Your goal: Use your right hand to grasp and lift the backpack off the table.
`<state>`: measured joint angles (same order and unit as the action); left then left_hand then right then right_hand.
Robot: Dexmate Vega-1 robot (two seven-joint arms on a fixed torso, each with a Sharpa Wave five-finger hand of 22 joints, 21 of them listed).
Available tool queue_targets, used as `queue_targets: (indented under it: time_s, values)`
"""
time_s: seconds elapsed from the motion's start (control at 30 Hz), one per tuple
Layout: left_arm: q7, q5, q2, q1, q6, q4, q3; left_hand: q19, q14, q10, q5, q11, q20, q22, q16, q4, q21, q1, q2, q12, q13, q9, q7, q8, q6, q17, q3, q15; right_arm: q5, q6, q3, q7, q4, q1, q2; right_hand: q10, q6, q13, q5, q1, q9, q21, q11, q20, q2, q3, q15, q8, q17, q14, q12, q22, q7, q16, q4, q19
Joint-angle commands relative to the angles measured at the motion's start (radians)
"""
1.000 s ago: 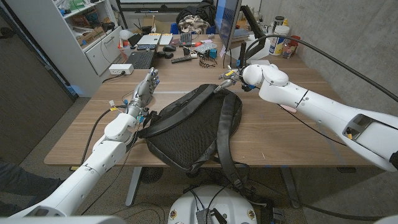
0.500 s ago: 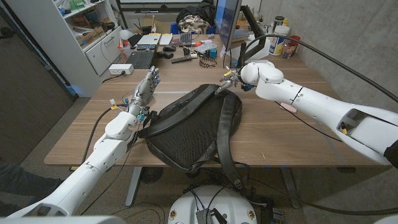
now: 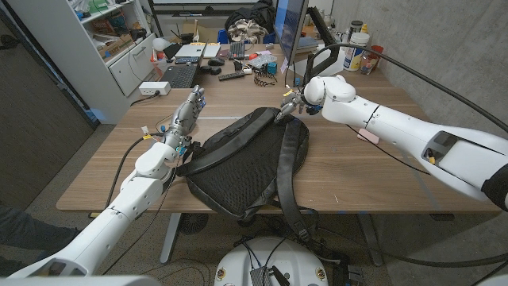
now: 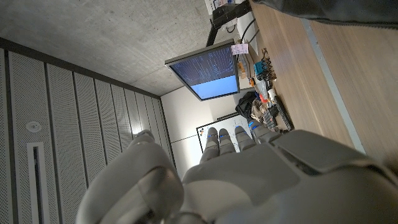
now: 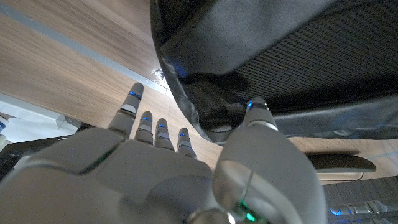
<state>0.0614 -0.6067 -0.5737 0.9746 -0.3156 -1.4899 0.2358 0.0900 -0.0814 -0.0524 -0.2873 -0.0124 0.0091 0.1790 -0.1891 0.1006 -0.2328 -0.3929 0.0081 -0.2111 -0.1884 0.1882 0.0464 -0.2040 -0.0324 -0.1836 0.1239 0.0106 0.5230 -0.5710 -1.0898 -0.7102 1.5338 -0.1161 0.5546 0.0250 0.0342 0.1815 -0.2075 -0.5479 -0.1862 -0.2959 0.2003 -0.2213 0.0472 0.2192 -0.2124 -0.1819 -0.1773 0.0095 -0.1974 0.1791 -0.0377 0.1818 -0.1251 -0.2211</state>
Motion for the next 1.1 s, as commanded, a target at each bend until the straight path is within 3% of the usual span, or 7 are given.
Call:
queue_targets:
  time_s: [0.03, 0.77, 0.83, 0.87, 1.03, 1.07, 1.1]
  values:
    - [0.027, -0.002, 0.014, -0.026, -0.002, 0.035, 0.016, 0.003, 0.008, 0.005, 0.003, -0.003, 0.01, 0.002, -0.007, 0.004, 0.003, -0.003, 0.014, -0.001, -0.005, 0.003, 0.003, -0.003, -0.005, -0.004, -0.004, -0.001, 0.018, -0.016, -0.055, -0.08, -0.072, 0.063, -0.049, -0.007, 0.012, 0.002, -0.004, -0.002, -0.002, 0.003, 0.003, 0.002, 0.011, -0.003, 0.0, -0.006, -0.003, 0.007, -0.005, 0.004, -0.001, 0.01, 0.001, -0.012]
    - [0.07, -0.008, 0.044, -0.079, -0.012, 0.112, 0.035, 0.003, 0.01, 0.008, 0.004, -0.006, 0.013, 0.002, -0.006, 0.003, 0.007, -0.003, 0.015, -0.001, -0.006, 0.003, 0.0, -0.002, -0.006, -0.004, -0.006, 0.0, 0.031, -0.037, -0.114, -0.147, -0.122, 0.111, -0.106, -0.009, 0.026, 0.002, -0.007, -0.01, -0.002, 0.002, 0.008, 0.003, 0.008, -0.004, 0.002, -0.006, -0.003, 0.036, -0.006, 0.005, -0.008, 0.016, 0.0, -0.051]
    - [0.071, -0.008, 0.045, -0.08, -0.012, 0.115, 0.035, 0.003, 0.01, 0.008, 0.004, -0.007, 0.014, 0.002, -0.006, 0.003, 0.007, -0.003, 0.016, -0.001, -0.006, 0.003, 0.0, -0.002, -0.005, -0.004, -0.007, 0.0, 0.031, -0.041, -0.119, -0.152, -0.134, 0.116, -0.114, -0.019, 0.031, 0.004, -0.008, -0.023, -0.002, -0.021, 0.006, 0.004, 0.007, -0.009, 0.001, -0.01, -0.003, 0.081, -0.011, 0.008, -0.009, 0.019, -0.003, -0.164]
    - [0.071, -0.009, 0.046, -0.081, -0.012, 0.115, 0.035, 0.003, 0.01, 0.008, 0.004, -0.006, 0.013, 0.002, -0.006, 0.003, 0.007, -0.003, 0.016, -0.001, -0.006, 0.003, 0.0, -0.002, -0.005, -0.005, -0.007, 0.0, 0.028, -0.037, -0.119, -0.151, -0.137, 0.116, -0.115, -0.036, 0.03, 0.006, -0.007, -0.034, -0.002, -0.036, 0.002, 0.005, 0.008, -0.013, -0.001, -0.013, -0.003, 0.109, -0.017, 0.008, -0.01, 0.019, -0.005, -0.245]
    - [0.066, -0.009, 0.046, -0.08, -0.01, 0.114, 0.032, 0.003, 0.011, 0.008, 0.004, -0.005, 0.014, 0.002, -0.006, 0.003, 0.008, -0.003, 0.016, 0.0, -0.006, 0.003, -0.002, -0.002, -0.006, -0.005, -0.007, -0.001, 0.029, -0.047, -0.133, -0.158, -0.165, 0.125, -0.133, -0.123, -0.002, 0.017, -0.006, -0.071, -0.006, -0.067, -0.006, 0.008, 0.011, -0.019, 0.019, -0.023, -0.007, 0.24, -0.048, 0.004, 0.017, 0.038, -0.013, -0.443]
    - [0.065, -0.009, 0.046, -0.079, -0.009, 0.113, 0.031, 0.003, 0.011, 0.008, 0.004, -0.005, 0.014, 0.003, -0.006, 0.003, 0.008, -0.003, 0.016, -0.001, -0.006, 0.003, -0.001, -0.001, -0.005, -0.005, -0.007, -0.001, 0.03, -0.05, -0.138, -0.163, -0.174, 0.13, -0.139, -0.134, -0.009, 0.018, -0.006, -0.073, -0.007, -0.071, -0.008, 0.01, 0.011, -0.02, 0.023, -0.025, -0.008, 0.248, -0.053, 0.004, 0.021, 0.038, -0.013, -0.462]
    - [0.064, -0.009, 0.045, -0.079, -0.007, 0.112, 0.031, 0.003, 0.011, 0.009, 0.004, -0.006, 0.014, 0.003, -0.006, 0.003, 0.008, -0.003, 0.016, -0.001, -0.006, 0.003, -0.002, -0.002, -0.006, -0.005, -0.008, -0.001, 0.032, -0.052, -0.142, -0.165, -0.181, 0.133, -0.144, -0.168, -0.026, 0.024, -0.006, -0.083, -0.009, -0.081, -0.013, 0.009, 0.01, -0.019, 0.033, -0.029, -0.011, 0.304, -0.067, 0.002, 0.024, 0.05, -0.013, -0.52]
